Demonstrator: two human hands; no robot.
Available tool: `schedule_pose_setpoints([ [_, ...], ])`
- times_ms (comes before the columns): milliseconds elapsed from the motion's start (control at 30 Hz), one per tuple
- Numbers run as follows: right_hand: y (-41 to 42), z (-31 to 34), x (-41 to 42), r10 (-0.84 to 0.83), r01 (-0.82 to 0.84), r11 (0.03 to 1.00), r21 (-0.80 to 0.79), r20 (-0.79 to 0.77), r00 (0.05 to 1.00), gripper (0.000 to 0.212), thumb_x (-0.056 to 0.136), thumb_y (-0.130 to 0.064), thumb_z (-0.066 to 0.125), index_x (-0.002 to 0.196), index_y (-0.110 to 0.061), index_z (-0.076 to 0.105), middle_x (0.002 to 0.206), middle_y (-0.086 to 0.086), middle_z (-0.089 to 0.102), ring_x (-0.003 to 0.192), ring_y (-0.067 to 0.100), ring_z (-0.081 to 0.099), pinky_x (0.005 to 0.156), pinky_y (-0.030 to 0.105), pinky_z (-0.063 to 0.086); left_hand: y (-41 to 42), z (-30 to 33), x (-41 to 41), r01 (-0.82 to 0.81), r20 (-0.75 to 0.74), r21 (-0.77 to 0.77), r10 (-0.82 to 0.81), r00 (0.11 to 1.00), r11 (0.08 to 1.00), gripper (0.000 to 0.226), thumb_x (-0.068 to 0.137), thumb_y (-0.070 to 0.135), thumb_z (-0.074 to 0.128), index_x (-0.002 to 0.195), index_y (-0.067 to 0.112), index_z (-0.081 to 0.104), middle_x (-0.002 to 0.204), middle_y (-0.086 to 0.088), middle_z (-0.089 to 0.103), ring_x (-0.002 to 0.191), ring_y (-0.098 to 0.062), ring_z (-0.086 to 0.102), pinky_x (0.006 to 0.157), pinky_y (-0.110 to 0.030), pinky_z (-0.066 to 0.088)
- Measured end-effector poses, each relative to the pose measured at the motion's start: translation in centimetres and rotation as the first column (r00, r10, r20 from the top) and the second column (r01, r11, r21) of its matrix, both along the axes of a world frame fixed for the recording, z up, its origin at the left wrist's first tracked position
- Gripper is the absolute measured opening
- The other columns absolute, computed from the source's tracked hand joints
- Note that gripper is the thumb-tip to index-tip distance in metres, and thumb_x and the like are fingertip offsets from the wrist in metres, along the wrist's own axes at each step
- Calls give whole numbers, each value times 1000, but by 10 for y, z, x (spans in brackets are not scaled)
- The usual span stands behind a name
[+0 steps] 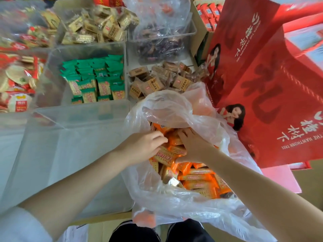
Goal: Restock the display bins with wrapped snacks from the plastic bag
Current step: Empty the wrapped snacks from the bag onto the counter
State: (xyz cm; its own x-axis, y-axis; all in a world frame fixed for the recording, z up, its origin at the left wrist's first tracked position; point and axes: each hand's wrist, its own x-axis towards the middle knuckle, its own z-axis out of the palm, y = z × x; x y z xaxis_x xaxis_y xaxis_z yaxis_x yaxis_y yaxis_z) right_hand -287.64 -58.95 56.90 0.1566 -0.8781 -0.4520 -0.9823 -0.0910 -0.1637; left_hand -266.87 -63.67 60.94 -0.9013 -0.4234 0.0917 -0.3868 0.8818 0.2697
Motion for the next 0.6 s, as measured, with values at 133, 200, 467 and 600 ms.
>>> schedule_pose_setpoints([
  [133, 4, 7, 2, 96, -112, 988, -105, -151, 984, 80, 79, -48, 64, 139, -10, 28, 142, 12, 34, 131, 29, 30, 110, 37, 28, 6, -12, -2, -195, 450, -88, 214, 867, 977, 43, 89, 33, 56, 126, 12, 47, 119, -6, 52, 107, -25, 53, 84, -35, 47],
  [200, 11, 9, 4, 91, -118, 983, -140, -188, 978, 68, 83, -38, 61, 137, -10, 29, 133, 12, 43, 123, 29, 38, 104, 39, 36, 9, -19, -6, -249, 566, -175, 305, 766, 952, 49, 90, 38, 54, 127, 10, 42, 121, -7, 52, 113, -25, 51, 91, -33, 40],
  [467, 22, 31, -20, -265, 250, 954, -168, -79, 961, 53, 92, -7, 43, 142, -16, 26, 120, 5, 56, 103, 24, 58, 75, 34, 47, 5, -29, -20, -307, 611, -280, 416, 673, 909, 26, 82, 2, 54, 108, 8, 56, 106, -5, 64, 98, -24, 60, 78, -30, 40],
  [600, 24, 29, -9, -35, 26, 970, -243, -32, 999, 54, 93, -25, 49, 143, -13, 30, 142, 5, 39, 127, 22, 43, 100, 30, 37, 4, -6, -9, -421, 368, -117, 433, 823, 900, 15, 88, 9, 46, 100, 9, 55, 97, -5, 61, 85, -24, 59, 59, -28, 33],
])
